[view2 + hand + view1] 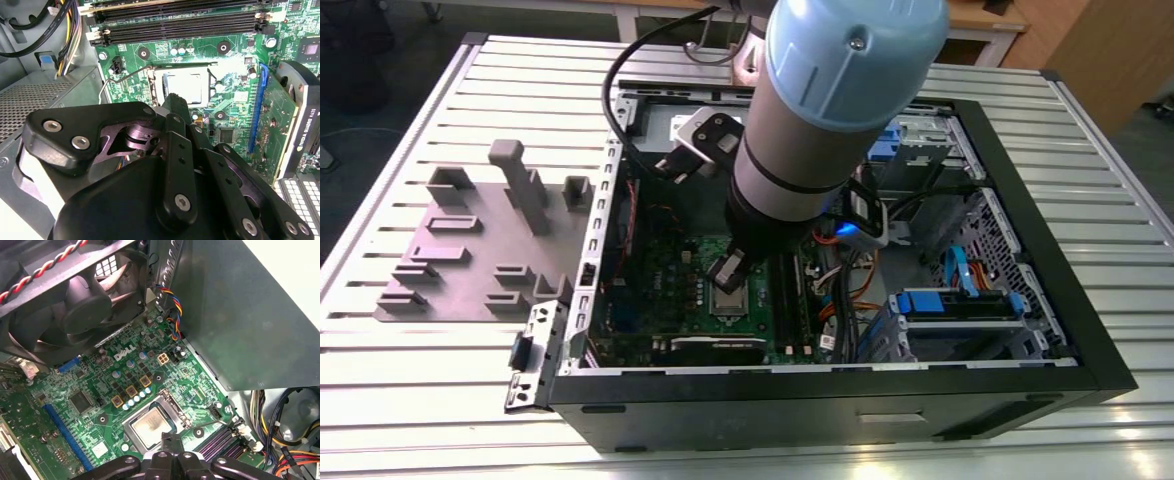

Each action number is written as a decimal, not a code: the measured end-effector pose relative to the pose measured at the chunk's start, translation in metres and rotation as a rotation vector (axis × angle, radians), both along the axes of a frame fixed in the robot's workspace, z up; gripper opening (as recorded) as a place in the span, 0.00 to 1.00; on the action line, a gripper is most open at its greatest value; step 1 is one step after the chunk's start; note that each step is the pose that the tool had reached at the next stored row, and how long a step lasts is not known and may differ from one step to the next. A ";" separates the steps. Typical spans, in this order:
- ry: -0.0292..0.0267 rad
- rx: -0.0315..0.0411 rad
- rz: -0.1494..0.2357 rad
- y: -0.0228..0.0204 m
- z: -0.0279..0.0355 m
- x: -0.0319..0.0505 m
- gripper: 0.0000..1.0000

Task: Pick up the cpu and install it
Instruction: 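Install the first cpu locking lever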

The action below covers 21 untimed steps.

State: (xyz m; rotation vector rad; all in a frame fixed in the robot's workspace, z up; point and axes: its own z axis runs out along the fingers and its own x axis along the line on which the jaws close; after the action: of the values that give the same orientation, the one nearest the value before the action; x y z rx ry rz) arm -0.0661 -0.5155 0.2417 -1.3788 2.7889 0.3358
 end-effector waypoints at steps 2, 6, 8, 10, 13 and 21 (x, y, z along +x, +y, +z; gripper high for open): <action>0.0000 0.0000 0.000 0.0000 0.0000 0.0000 0.11; 0.0000 -0.0006 0.000 0.0000 -0.0001 -0.0001 0.11; 0.0000 -0.0078 0.000 0.0000 0.0003 -0.0001 0.11; 0.0001 -0.0174 0.000 0.0000 0.0024 -0.0001 0.11; -0.0002 -0.0197 0.000 0.0000 0.0082 -0.0002 0.11; -0.0040 -0.0199 0.000 0.0001 0.0114 -0.0010 0.11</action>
State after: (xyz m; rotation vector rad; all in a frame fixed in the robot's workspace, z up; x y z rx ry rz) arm -0.0670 -0.5155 0.2531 -1.3820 2.7967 0.3058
